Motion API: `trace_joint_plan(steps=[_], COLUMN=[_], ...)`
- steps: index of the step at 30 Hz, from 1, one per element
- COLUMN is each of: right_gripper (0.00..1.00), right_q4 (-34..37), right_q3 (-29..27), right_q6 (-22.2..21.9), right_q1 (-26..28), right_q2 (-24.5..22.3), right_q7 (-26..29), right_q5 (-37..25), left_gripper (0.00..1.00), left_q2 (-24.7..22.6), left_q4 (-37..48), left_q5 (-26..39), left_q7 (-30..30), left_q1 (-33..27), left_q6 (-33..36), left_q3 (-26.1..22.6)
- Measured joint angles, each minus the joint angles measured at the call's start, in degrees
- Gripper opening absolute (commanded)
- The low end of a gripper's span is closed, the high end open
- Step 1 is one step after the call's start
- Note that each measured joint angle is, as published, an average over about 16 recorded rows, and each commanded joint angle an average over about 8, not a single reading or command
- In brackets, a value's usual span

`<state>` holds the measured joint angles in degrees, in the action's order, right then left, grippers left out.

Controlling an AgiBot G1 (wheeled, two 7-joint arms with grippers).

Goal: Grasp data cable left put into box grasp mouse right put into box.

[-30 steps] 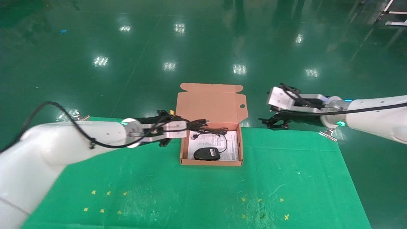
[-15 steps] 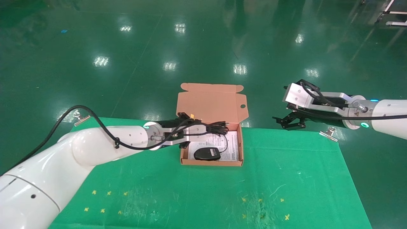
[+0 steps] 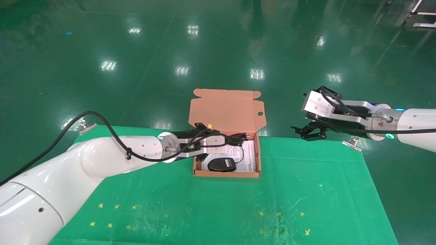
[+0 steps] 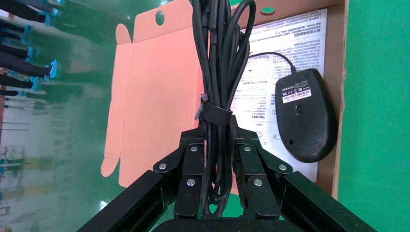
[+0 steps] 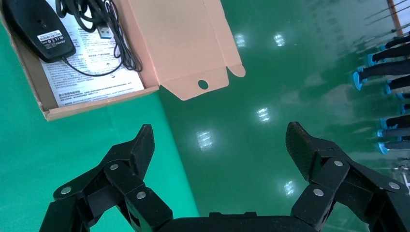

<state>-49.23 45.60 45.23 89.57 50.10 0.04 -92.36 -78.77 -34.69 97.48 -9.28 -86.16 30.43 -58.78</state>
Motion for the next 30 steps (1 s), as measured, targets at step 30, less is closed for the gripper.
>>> trace_joint_plan(steps=[30], right_gripper=[1.00], right_q4=[-2.0], right_q3=[-0.5], right_q6=[0.3], right_q1=[3.4], right_q2=[-0.6], right_q7=[-0.9], right_q5=[-1.3], left_gripper=[1.00], left_q2=[5.1], left_q4=[-0.9], left_q5=[-0.4], left_q7=[4.9], left_q1=[-7.3], left_q6=[-2.1], left_q3=[3.2])
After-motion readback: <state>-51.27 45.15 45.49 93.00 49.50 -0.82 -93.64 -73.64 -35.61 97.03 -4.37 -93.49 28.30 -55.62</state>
